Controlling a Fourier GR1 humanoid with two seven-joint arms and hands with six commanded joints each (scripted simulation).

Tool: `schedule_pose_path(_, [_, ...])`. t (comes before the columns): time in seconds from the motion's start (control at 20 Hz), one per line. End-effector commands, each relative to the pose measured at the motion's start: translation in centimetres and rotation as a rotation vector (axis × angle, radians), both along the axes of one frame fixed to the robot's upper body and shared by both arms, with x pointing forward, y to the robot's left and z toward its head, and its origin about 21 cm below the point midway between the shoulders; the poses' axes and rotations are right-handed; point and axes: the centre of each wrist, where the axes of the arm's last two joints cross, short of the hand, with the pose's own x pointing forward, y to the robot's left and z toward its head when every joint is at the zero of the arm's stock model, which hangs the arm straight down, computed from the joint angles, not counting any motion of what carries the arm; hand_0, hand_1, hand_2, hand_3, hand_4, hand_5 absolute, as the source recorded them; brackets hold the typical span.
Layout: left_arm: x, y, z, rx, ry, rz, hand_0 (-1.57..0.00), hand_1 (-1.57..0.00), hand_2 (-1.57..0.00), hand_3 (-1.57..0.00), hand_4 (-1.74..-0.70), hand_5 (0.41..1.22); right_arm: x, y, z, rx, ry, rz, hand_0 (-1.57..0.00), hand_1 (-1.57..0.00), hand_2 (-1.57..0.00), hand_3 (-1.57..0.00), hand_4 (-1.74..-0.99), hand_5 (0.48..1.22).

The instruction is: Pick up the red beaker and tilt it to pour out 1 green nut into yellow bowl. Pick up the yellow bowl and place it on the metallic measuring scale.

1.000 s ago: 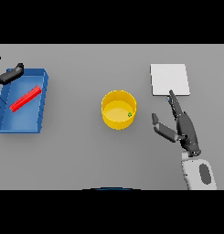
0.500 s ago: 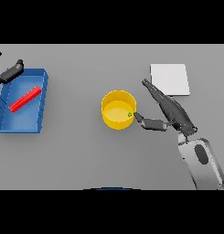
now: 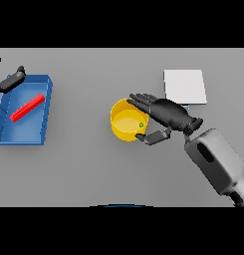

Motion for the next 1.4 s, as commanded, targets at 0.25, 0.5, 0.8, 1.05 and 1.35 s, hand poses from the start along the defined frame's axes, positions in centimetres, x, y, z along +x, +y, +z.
schedule_pose_path(0.25, [0.0,0.2,-0.4,-0.032,-0.018,-0.004,0.00,0.00,0.00,0.00,-0.78,0.721,0.8,1.8,-0.3,-0.148,0.025,0.099,0.00,0.00,0.00,0.00,-1.214,0.648])
schedule_pose_path(0.5, [0.3,0.1,0.0,-0.042,-0.021,-0.004,0.00,0.00,0.00,0.00,-0.80,0.728,1.5,2.7,-1.5,-0.212,0.044,0.154,0.00,0.00,0.00,0.00,-1.234,0.660])
schedule_pose_path(0.8, [0.2,0.6,-0.2,-0.043,-0.027,0.001,0.00,0.00,0.00,0.00,-0.80,0.723,2.0,3.2,-2.4,-0.284,0.081,0.191,0.00,0.00,0.00,0.00,-1.273,0.687])
schedule_pose_path(1.05, [-0.1,0.0,0.0,-0.040,-0.018,0.000,0.00,0.00,0.00,0.00,-0.79,0.728,2.3,3.4,-3.1,-0.296,0.109,0.204,0.00,0.00,0.00,0.00,-1.285,0.706])
schedule_pose_path(1.35, [-0.5,-0.3,0.1,-0.033,-0.024,-0.003,0.00,0.00,0.00,0.00,-0.79,0.732,2.6,3.9,-3.7,-0.275,0.121,0.197,0.00,-0.01,-0.08,-0.12,-1.333,0.800])
